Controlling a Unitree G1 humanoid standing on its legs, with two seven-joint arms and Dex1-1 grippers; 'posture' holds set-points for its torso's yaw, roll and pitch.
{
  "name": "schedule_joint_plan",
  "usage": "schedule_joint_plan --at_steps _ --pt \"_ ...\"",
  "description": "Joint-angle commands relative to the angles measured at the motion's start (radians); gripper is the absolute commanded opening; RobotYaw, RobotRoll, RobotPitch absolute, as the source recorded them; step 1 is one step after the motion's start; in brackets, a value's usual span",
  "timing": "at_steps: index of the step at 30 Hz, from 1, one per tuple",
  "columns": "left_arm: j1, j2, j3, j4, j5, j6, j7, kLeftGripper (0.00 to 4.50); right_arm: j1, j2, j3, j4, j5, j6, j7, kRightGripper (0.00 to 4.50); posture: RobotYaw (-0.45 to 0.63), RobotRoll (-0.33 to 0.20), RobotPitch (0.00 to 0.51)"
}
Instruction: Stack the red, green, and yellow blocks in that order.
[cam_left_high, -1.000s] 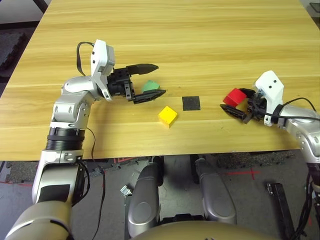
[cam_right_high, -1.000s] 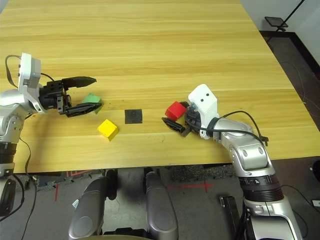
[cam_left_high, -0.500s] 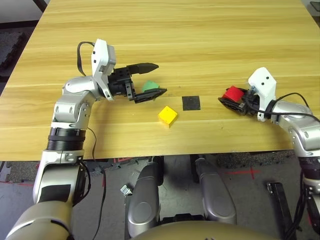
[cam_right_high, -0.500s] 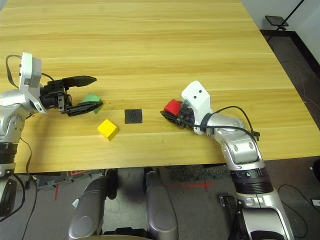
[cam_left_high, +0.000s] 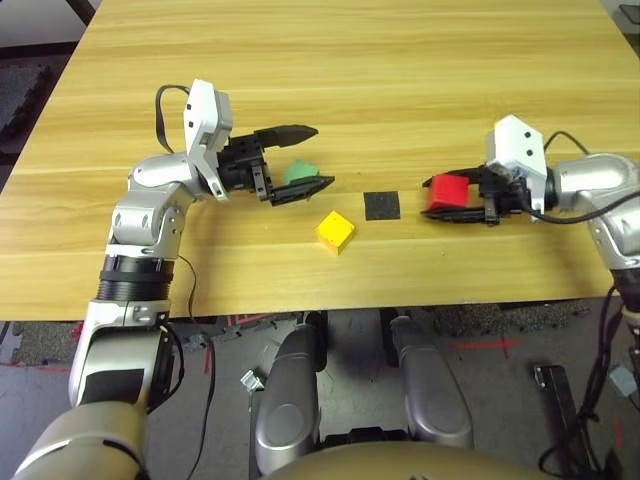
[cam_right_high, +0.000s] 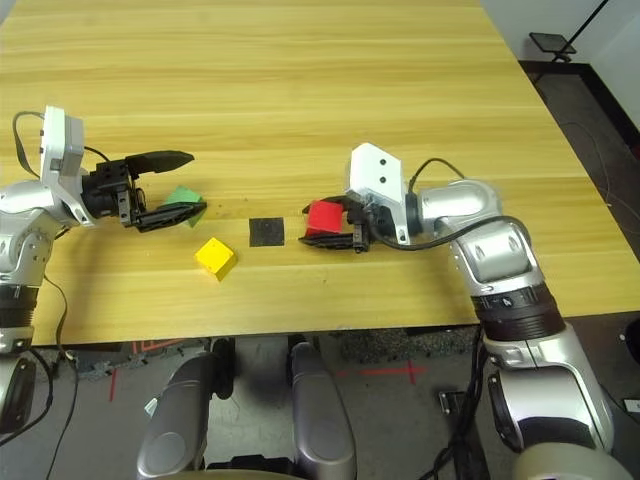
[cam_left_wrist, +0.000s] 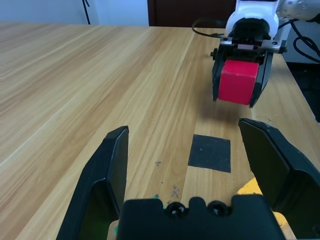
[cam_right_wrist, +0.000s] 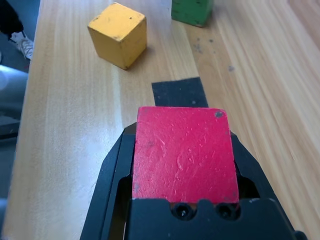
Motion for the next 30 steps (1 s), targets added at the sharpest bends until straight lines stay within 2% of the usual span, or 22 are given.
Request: schedule_joint_plan --at_steps 1,6,12,30 --pt "0.039 0.009 0.008 -0.036 0.002 0.005 0.009 4.5 -0.056 0.055 0.039 0.141 -0.045 -0.106 0.049 2.08 0.32 0.037 0.26" --pt "0.062 0.015 0.015 -0.075 -0.004 0.021 0.028 4.5 -0.138 0.145 0.06 0.308 -0.097 -0.205 0.065 2.08 0.36 0.051 0.258" --pt "0.081 0.024 0.025 -0.101 -0.006 0.036 0.045 4.5 -0.178 0.217 0.062 0.387 -0.126 -0.259 0.071 2.08 0.38 0.059 0.258" --pt "0.081 0.023 0.02 -0.115 -0.01 0.048 0.062 4.5 -0.183 0.268 0.051 0.479 -0.167 -0.351 0.066 2.08 0.4 0.067 0.264"
